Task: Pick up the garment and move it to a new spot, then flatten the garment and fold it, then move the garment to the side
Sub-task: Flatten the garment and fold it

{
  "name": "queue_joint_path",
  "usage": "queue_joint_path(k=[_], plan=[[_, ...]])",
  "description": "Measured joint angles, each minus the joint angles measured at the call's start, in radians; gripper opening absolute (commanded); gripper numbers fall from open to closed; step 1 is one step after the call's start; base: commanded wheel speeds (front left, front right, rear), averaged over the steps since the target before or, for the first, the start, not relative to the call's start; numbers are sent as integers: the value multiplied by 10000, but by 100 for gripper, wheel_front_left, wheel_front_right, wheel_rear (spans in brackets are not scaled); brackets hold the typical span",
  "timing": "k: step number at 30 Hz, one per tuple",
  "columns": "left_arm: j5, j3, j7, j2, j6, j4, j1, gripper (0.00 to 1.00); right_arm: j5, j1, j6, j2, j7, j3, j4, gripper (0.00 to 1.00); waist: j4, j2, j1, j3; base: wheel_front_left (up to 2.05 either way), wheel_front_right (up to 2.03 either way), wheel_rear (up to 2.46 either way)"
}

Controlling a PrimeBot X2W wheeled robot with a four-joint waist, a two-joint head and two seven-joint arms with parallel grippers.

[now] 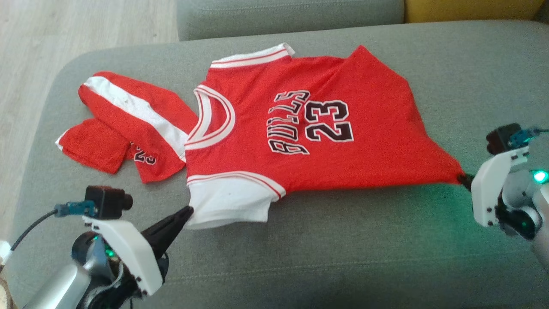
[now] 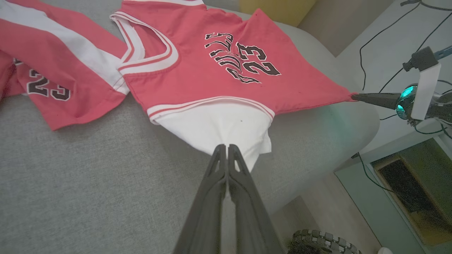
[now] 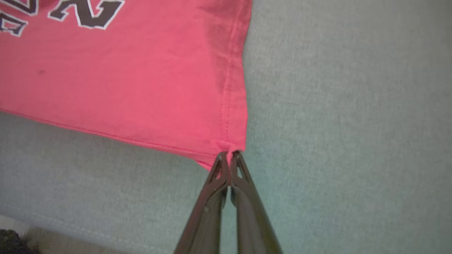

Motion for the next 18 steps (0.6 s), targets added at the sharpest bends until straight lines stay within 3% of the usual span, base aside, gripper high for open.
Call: queue_joint_path(k=[8,11,18], plan=[[-527,-102,786,698,0,-640,591,0,1668,955,0,-949,2027,681,-1515,0,-30,0,0,-253,0,0,0],[-773,-299,1093,955,0,-899,868,0,1689,1216,0,-1327,2441,917,-1977,0,-47,0,0,-348,0,0,0],[-1427,-443,1563,1425,0,-1499,1300,0,2157,1748,0,-1423,3453,646,-2713,0,-102,0,0,-482,0,0,0]])
